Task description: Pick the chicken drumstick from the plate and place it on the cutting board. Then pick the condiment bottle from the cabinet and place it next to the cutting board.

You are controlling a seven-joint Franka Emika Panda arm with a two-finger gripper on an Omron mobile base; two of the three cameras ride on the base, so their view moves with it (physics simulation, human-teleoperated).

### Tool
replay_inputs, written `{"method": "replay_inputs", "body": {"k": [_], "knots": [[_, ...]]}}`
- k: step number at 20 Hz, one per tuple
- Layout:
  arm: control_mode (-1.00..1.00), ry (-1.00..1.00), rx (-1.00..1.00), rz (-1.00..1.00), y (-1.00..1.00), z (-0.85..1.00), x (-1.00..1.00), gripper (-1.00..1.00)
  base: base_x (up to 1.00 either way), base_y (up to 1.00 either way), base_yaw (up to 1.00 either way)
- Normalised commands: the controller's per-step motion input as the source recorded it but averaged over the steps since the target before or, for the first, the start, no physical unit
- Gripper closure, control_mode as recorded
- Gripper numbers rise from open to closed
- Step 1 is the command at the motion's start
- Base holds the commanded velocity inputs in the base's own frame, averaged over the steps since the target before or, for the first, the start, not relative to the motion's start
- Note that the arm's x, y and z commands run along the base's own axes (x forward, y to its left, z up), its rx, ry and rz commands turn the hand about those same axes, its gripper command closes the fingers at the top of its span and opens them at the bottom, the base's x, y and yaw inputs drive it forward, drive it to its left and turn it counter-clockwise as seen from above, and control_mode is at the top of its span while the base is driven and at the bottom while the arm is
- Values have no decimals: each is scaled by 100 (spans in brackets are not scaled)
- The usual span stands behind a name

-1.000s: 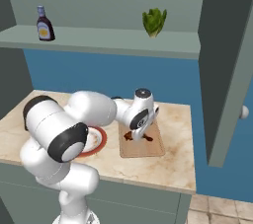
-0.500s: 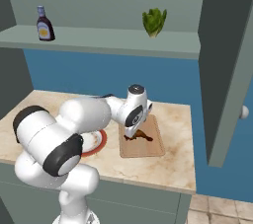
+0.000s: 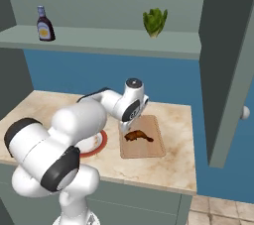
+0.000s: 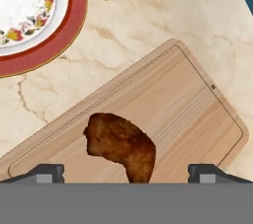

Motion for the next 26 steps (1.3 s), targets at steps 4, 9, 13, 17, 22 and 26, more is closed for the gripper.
{"method": "replay_inputs", "body": {"k": [4,9,13,17,22,26], "knots": [[-100,0,4,3,28,24,-10,-100,0,0,0],[-100,-1,3,5,29,18,-20,-100,0,0,0],[-100,-4,0,7,32,14,-31,-100,0,0,0],[-100,-8,1,7,30,20,-30,-100,0,0,0],[-100,-12,2,4,28,24,-27,-100,0,0,0],[-100,-10,4,3,31,18,-24,-100,0,0,0]]}}
